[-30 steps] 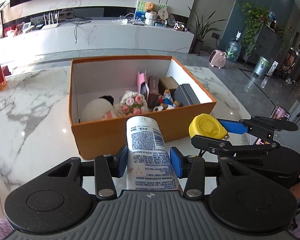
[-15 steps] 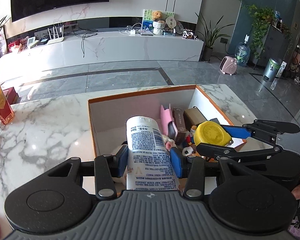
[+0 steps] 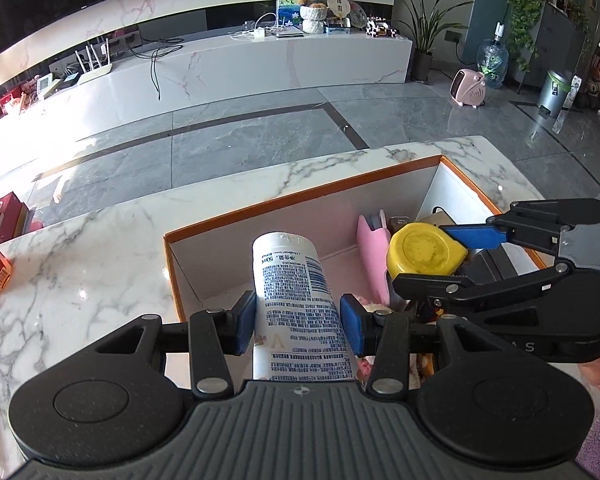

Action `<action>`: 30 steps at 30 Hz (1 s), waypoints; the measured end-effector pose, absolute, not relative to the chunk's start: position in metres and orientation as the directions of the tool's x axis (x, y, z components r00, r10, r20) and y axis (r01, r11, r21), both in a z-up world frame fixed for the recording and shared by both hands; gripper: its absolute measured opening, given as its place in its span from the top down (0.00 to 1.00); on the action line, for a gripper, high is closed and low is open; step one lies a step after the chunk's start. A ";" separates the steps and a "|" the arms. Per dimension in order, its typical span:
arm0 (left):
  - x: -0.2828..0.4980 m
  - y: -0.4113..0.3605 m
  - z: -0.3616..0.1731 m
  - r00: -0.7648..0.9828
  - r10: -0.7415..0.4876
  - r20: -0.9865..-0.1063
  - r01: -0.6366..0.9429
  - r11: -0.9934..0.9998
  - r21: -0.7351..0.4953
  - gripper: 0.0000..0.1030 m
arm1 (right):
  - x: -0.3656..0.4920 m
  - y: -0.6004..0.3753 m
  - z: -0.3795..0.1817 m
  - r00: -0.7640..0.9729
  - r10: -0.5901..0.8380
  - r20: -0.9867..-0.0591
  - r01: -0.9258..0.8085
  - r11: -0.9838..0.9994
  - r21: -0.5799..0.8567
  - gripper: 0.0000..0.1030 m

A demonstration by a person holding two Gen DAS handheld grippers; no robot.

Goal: Organize objects
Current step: 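Carry the lotion tube and tape measure over the orange box with both grippers, then drop the tape measure into the box with the right while the left releases the lotion tube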

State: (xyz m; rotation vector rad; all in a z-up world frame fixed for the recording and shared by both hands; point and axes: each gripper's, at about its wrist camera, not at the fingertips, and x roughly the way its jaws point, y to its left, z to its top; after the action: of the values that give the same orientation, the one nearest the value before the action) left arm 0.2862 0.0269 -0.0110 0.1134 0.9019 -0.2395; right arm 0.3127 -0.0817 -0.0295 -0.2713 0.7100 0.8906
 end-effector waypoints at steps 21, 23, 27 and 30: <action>0.321 0.041 -0.029 0.566 -0.112 -0.817 0.239 0.970 0.033 0.49 | 0.351 0.017 -0.074 0.335 0.459 -0.823 -0.906 0.397 -0.147 0.44; 0.325 0.043 -0.031 0.550 -0.124 -0.826 0.236 0.972 0.011 0.49 | 0.356 0.019 -0.081 0.333 0.437 -0.836 -0.899 0.413 -0.142 0.44; 0.327 0.043 -0.034 0.527 -0.123 -0.841 0.236 0.972 0.006 0.49 | 0.361 0.020 -0.090 0.323 0.412 -0.852 -0.900 0.413 -0.142 0.45; 0.329 0.041 -0.036 0.521 -0.117 -0.846 0.233 0.972 0.009 0.49 | 0.361 0.017 -0.092 0.331 0.414 -0.848 -0.899 0.411 -0.150 0.44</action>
State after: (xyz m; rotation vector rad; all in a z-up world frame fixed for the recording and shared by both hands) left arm 0.3291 0.0413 -0.0361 0.1267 1.0018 -0.2109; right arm 0.3610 0.0168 -0.0917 -0.7008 0.8261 0.9571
